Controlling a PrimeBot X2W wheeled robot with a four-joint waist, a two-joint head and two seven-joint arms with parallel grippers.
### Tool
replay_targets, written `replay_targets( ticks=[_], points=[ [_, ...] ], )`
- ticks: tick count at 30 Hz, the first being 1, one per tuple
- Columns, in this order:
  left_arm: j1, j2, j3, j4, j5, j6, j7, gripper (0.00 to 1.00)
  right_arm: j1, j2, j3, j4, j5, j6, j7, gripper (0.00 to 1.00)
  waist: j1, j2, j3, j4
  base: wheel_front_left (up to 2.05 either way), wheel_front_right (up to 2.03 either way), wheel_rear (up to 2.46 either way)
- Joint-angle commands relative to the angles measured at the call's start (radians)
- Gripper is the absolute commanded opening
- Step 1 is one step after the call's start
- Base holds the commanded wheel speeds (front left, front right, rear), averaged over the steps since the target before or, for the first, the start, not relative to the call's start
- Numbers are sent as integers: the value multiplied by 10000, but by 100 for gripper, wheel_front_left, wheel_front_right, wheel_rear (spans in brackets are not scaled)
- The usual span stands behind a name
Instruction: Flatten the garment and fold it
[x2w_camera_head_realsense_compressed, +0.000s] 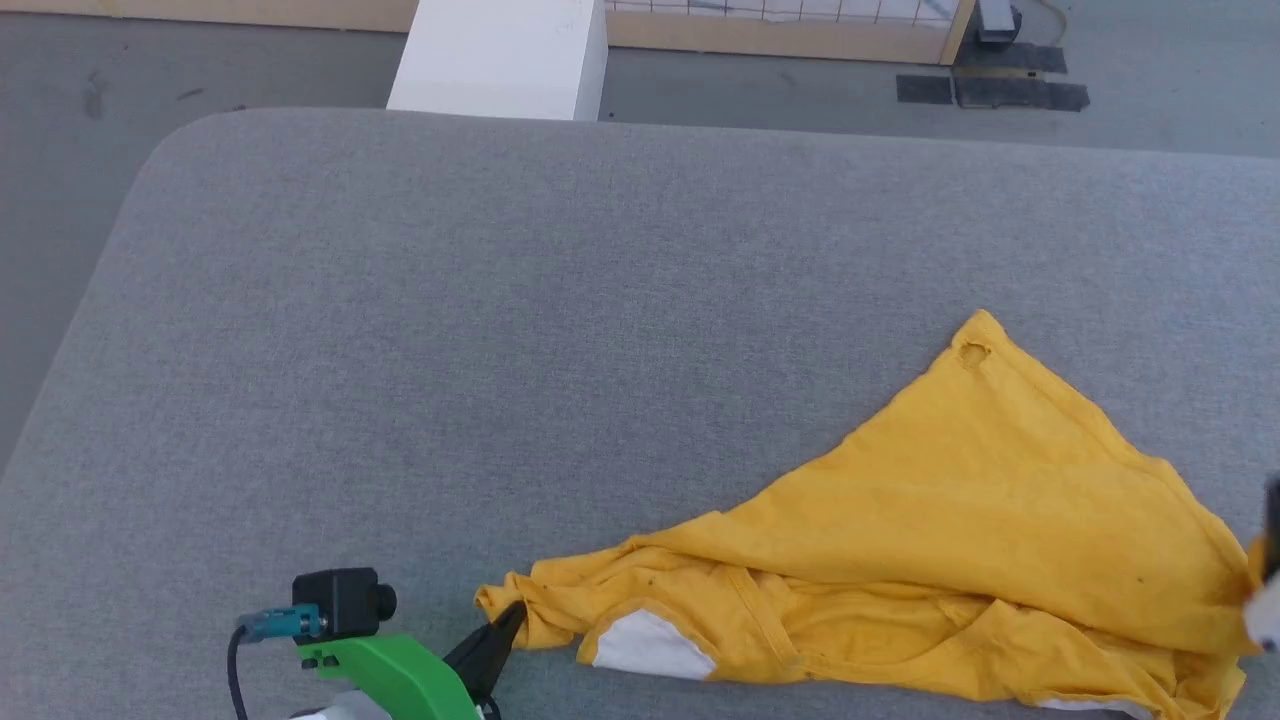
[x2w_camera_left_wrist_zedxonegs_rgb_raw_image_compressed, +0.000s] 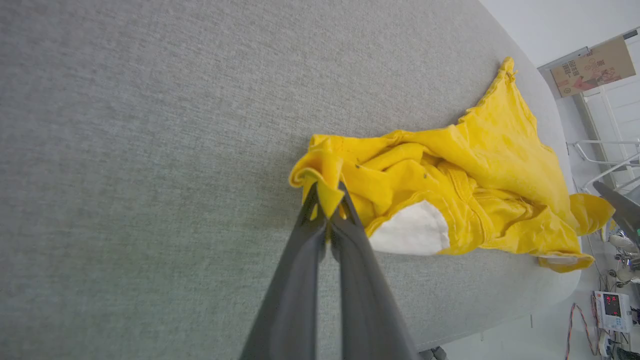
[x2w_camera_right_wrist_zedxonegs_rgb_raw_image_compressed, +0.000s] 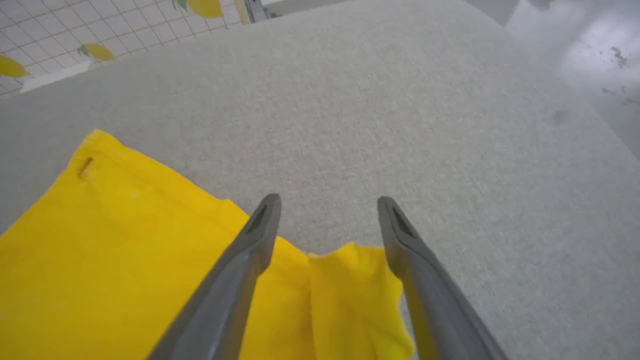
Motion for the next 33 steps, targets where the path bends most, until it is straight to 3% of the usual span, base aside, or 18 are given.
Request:
replay_targets(
  ticks=[1, 7, 12, 19, 27, 28, 29, 31, 32, 33],
  points=[
    [-9, 53, -6, 26, -57, -37, -31, 0, -363, -155, 443, -137, 66, -13, -577, 100, 0, 0, 73, 50, 0, 0, 0],
    [-194, 0, -86, 69, -38, -83, -56, 0, -1600, -828, 2732, 95, 331, -13, -2597, 100, 0, 0, 299, 237, 0, 0, 0],
    [-359, -37, -145, 112, -31, -133, -73, 0, -2799, -1488, 4352, 1329, 315, -13, -2765, 100, 0, 0, 576, 457, 0, 0, 0],
    [-667, -133, -271, 338, -23, -309, -162, 0, -4273, -1764, 4954, 3683, -134, -13, -598, 100, 0, 0, 994, 943, 0, 0, 0],
    [-893, -255, -406, 567, -15, -430, -257, 0, -5173, -1735, 4834, 4955, -1106, -13, 2108, 100, 0, 0, 1340, 1291, 0, 0, 0],
    [-902, -260, -415, 588, -15, -437, -266, 0, -5207, -1713, 4755, 5030, -1267, -13, 2470, 83, 0, 0, 1352, 1307, 0, 0, 0],
    [-914, -265, -424, 613, -14, -447, -276, 0, -5237, -1676, 4688, 5088, -1437, -13, 2907, 44, 0, 0, 1363, 1325, 0, 0, 0],
    [-929, -269, -432, 660, -24, -463, -294, 0, -5245, -1604, 4574, 5043, -1682, -13, 3489, 9, 0, 0, 1355, 1338, 0, 0, 0],
    [-930, -268, -431, 683, -28, -462, -301, 0, -5215, -1581, 4574, 4940, -1808, -13, 3694, 0, 0, 0, 1344, 1333, 0, 0, 0],
    [-929, -268, -431, 697, -28, -458, -309, 0, -5187, -1570, 4551, 4818, -1880, -13, 3744, 0, 0, 0, 1330, 1324, 0, 0, 0]
  ],
)
